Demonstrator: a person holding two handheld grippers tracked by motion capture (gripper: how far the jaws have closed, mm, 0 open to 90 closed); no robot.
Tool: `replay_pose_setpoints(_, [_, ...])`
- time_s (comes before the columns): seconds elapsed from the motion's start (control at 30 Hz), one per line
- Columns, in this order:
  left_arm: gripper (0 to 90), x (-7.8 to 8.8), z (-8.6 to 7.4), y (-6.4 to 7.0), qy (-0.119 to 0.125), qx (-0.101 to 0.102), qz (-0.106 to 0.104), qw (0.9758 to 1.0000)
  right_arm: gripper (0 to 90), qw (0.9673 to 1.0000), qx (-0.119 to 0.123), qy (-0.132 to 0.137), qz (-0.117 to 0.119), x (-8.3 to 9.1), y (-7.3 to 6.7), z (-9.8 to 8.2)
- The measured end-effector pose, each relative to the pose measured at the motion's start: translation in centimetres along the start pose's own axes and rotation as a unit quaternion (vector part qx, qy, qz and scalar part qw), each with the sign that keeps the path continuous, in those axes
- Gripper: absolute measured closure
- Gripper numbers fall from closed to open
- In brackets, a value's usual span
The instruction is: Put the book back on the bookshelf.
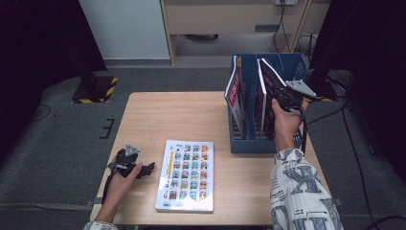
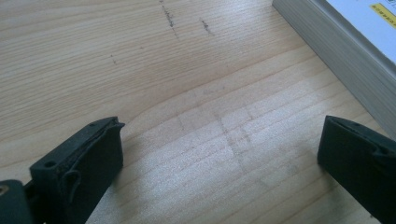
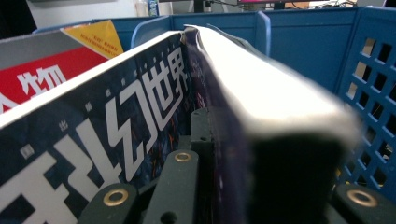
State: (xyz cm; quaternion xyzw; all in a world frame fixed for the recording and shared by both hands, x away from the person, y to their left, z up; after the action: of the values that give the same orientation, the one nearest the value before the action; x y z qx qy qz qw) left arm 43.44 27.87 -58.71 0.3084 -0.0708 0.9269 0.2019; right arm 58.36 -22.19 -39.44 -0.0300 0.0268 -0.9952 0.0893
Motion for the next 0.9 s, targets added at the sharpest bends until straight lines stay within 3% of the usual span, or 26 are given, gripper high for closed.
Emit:
replay_pose_setpoints(0.3, [0.0,0.0,0.0,0.0,0.001,0.000,0.000,1.0000,82.9,0.9999,-0.004,-0.005,0.009,0.2,-0.2,-0.4])
replay_pose_setpoints(0.7, [0.0,-0.1,0.0,0.0,0.001,0.000,-0.001,1.0000,81.2,0.9989,0.012,-0.025,0.038,-0.1,-0.7,0.2])
replay_pose_setpoints(0.83, [0.0,-0.1,0.0,0.0,0.001,0.000,-0.001,1.0000,83.7,0.9991,0.023,-0.027,0.025,-0.2,-0.2,0.4])
replay_pose_setpoints(0.9, [0.0,-0.1,0.0,0.0,0.001,0.000,0.000,1.0000,83.9,0.9994,0.028,-0.022,0.002,-0.3,0.3,0.8])
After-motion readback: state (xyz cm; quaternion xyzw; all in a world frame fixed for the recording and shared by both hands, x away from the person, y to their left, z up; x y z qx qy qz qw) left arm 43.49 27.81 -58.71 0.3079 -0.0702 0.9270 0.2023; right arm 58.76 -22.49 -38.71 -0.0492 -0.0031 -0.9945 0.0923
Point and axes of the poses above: each handheld gripper's, and its own axes: x roughly backward along the jaws, z roughly out of its top, y roughly to its right, the point moved 7 cm from there along -x, roughly forward along the jaws, and after that the axes turned 9 degrees about y, right-handed, at the moved point
